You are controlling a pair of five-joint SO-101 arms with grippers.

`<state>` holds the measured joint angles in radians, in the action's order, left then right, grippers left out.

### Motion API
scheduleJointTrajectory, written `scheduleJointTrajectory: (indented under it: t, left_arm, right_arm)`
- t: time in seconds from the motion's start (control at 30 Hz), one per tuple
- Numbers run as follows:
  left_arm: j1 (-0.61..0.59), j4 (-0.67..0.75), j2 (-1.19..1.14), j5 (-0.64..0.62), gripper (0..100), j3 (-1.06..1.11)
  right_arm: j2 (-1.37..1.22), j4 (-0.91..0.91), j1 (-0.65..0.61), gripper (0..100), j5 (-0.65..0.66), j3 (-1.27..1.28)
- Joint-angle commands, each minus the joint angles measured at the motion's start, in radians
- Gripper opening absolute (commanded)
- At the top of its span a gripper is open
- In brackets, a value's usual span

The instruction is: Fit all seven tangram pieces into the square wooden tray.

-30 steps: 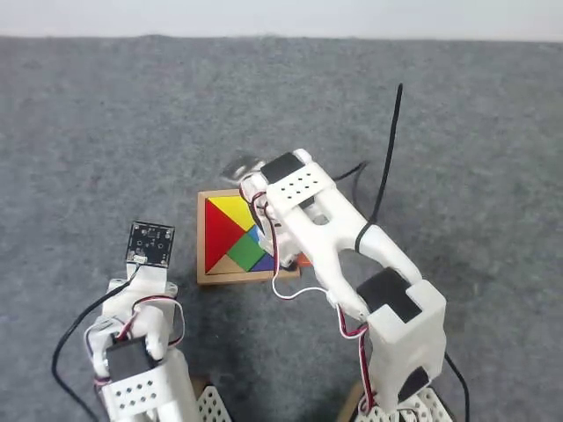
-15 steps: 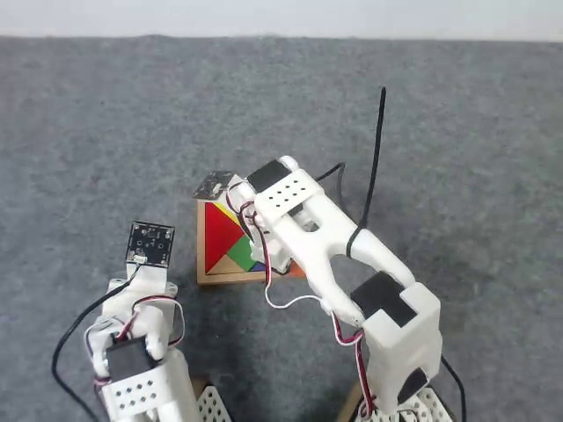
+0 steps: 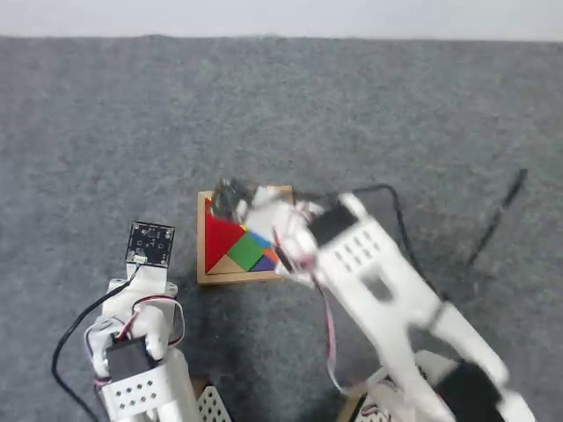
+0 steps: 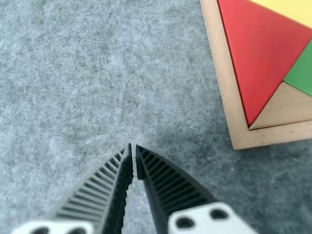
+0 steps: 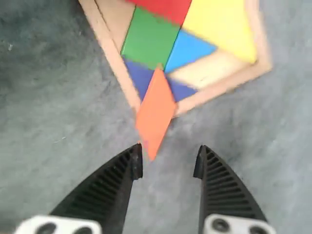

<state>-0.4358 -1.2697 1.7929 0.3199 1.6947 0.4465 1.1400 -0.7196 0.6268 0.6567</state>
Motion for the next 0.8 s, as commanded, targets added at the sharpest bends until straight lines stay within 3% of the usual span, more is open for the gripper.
scheduleJointTrajectory:
  t: [0.0,0.1,0.63,0.77]
  left_arm:
    - [-0.005,-0.003,0.021,0.005,2,-0.010]
    - [-0.005,-0.003,0.021,0.005,2,-0.010]
    - [-0.005,-0.003,0.021,0.005,2,-0.010]
    - [-0.005,-0.003,0.021,0.005,2,-0.010]
  right_arm:
    - [0.208,-0.351,0.010,18.0,0.133,0.348]
    - [0.300,-0.412,0.025,18.0,0.288,0.499]
    - [0.456,-0.513,0.038,18.3,0.605,0.723]
    - [0.456,-0.521,0.051,25.7,0.621,0.729]
